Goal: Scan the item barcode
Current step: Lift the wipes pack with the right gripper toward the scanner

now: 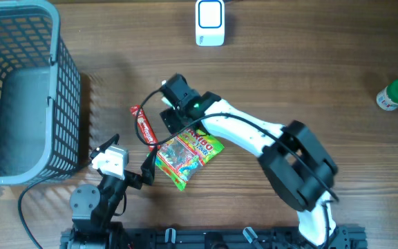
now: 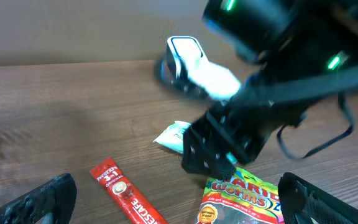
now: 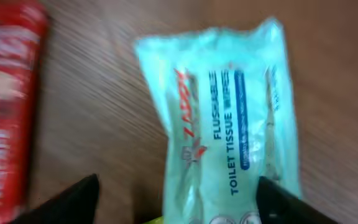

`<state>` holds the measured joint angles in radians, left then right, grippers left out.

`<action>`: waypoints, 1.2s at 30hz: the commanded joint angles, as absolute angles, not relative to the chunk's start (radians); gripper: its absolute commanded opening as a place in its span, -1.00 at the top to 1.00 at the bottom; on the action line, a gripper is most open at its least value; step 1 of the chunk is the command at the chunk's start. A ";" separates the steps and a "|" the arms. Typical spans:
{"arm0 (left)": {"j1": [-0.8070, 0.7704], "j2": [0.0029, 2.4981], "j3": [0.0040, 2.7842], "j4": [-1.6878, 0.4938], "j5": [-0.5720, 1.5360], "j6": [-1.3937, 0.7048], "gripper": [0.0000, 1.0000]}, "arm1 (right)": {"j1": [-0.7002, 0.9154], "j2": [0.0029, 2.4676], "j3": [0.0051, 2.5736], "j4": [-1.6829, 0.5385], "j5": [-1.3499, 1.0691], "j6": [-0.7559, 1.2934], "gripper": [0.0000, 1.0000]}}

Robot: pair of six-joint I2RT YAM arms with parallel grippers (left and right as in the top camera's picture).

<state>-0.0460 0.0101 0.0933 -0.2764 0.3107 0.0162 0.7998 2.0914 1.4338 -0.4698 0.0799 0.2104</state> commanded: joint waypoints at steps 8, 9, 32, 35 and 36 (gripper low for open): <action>-0.049 0.007 0.088 -0.273 0.302 0.007 -1.00 | 0.768 2.125 1.475 -0.555 0.027 0.239 0.91; -0.049 0.007 0.088 -0.273 0.302 0.007 -1.00 | 0.756 2.111 1.485 -0.575 -0.005 0.239 0.91; -0.049 0.007 0.088 -0.273 0.302 0.007 -1.00 | 0.248 1.924 1.510 -1.037 -1.205 -0.007 0.92; -0.049 0.007 0.088 -0.273 0.302 0.007 -1.00 | 0.250 1.924 1.510 -1.055 -1.151 -0.025 0.91; -0.049 0.007 0.088 -0.273 0.302 0.007 -1.00 | 0.253 1.924 1.510 -1.051 -1.050 -0.023 0.91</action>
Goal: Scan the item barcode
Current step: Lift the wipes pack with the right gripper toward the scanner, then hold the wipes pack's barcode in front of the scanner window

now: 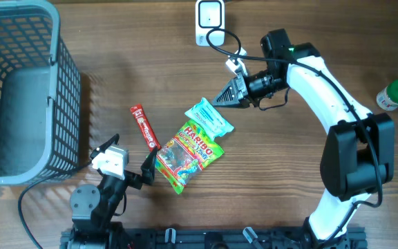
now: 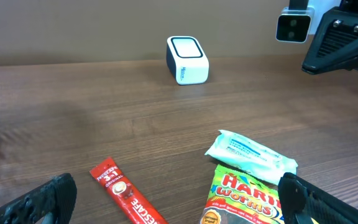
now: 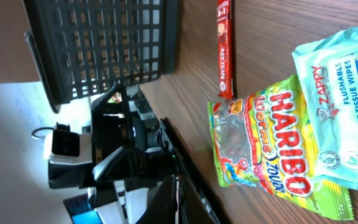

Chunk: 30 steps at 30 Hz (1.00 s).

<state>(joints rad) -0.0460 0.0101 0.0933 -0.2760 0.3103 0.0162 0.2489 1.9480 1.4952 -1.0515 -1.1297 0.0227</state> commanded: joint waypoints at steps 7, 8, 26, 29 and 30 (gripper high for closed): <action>-0.049 0.007 0.088 -0.273 0.302 0.007 -1.00 | 0.406 1.924 1.496 -1.052 -0.376 0.104 -1.00; -0.049 0.007 0.088 -0.273 0.302 0.007 -1.00 | 0.440 1.924 1.491 -1.041 -0.371 0.104 -1.00; -0.049 0.007 0.088 -0.273 0.302 0.007 -1.00 | 0.654 1.928 1.315 -0.767 0.038 0.210 -0.65; -0.049 0.007 0.088 -0.273 0.302 0.007 -1.00 | 0.683 1.928 1.315 -0.751 0.091 0.211 -0.61; -0.049 0.007 0.088 -0.273 0.302 0.007 -1.00 | 0.695 1.928 1.315 -0.752 0.111 0.210 -0.60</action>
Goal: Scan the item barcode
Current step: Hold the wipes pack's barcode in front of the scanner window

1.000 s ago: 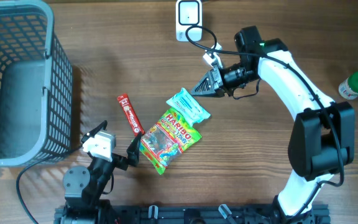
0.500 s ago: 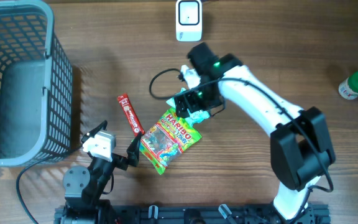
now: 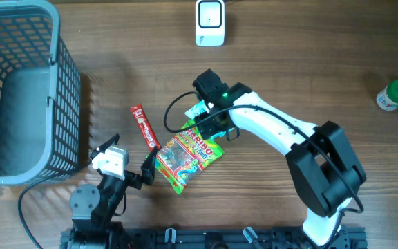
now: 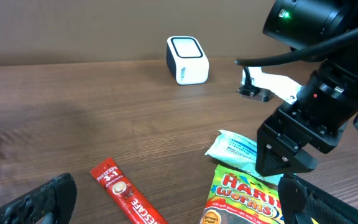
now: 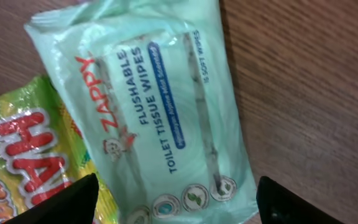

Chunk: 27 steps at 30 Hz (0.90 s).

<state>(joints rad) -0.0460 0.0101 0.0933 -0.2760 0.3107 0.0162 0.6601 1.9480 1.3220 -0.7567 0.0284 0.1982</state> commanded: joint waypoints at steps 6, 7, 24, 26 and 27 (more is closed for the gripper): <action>-0.049 0.007 0.088 -0.273 0.302 0.007 -1.00 | 0.776 1.936 1.315 -0.691 0.249 0.205 -0.71; -0.049 0.007 0.088 -0.273 0.302 0.007 -1.00 | 0.776 1.943 1.315 -0.673 0.255 0.205 -0.71; -0.049 0.007 0.088 -0.273 0.302 0.007 -1.00 | 0.727 2.049 1.453 -0.900 0.023 0.233 0.91; -0.049 0.007 0.088 -0.273 0.302 0.007 -1.00 | 0.676 1.988 1.579 -1.018 -0.316 0.107 0.92; -0.049 0.007 0.088 -0.273 0.302 0.007 -1.00 | 0.639 1.962 1.628 -1.056 -0.520 0.017 0.91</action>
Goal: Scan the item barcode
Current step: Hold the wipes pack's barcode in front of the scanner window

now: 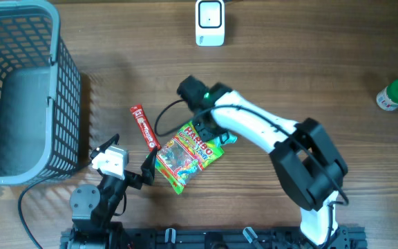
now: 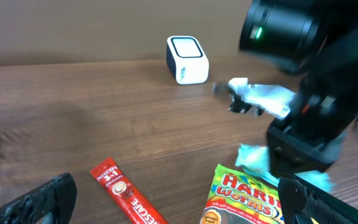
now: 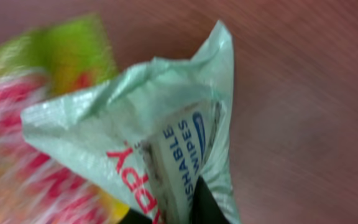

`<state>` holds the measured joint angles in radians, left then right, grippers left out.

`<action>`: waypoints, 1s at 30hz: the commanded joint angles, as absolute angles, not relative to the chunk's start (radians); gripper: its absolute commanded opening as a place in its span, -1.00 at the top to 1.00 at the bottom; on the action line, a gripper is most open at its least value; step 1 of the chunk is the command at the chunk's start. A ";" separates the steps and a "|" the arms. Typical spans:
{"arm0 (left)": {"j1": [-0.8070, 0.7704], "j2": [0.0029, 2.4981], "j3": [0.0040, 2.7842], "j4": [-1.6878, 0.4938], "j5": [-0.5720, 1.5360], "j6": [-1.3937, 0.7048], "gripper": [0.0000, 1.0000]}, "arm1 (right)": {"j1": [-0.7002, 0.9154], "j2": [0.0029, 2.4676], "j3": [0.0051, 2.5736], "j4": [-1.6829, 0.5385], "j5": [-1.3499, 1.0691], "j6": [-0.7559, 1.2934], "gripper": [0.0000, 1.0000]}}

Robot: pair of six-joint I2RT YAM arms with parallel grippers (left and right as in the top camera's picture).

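The item is a pale green pack of flushable wipes. My right gripper is shut on it, and the pack is bunched up between the fingers. In the overhead view the right gripper covers most of the pack, leaving only a teal corner in sight. The white barcode scanner stands at the table's far edge, well apart from the pack. My left gripper rests open near the front edge, holding nothing. In the left wrist view the scanner sits behind the right arm.
A Haribo worms bag lies right against the pack. A red Nescafe stick lies to its left. A grey wire basket fills the left side. A green-capped bottle stands at the right edge.
My right gripper was open over the wipes pack lying flat. Now it is shut on the pack, which is crumpled up, and the wrist sits a little further left.
First my right gripper hovered open over the wipes pack beside the Nescafe stick. Then the pack lay further right, above the Haribo bag, with the arm away near the scanner. The gripper came back over the pack open and is now shut on it.
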<state>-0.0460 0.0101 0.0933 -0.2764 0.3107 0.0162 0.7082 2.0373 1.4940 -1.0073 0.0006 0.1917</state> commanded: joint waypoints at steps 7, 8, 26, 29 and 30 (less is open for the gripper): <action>-0.049 0.007 0.088 -0.273 0.302 0.007 -1.00 | 0.380 1.924 1.629 -1.079 -1.334 -0.141 0.91; -0.049 0.007 0.088 -0.273 0.302 0.007 -1.00 | 0.365 1.924 1.618 -1.078 -1.374 -0.115 0.91; -0.049 0.007 0.088 -0.273 0.302 0.007 -1.00 | 0.313 1.924 1.575 -0.973 -1.380 1.328 0.91; -0.049 0.007 0.088 -0.273 0.302 0.007 -1.00 | 0.313 1.924 1.575 -0.974 -1.404 1.297 0.91; -0.049 0.007 0.088 -0.273 0.302 0.007 -1.00 | 0.313 1.924 1.575 -0.972 -1.425 1.273 0.91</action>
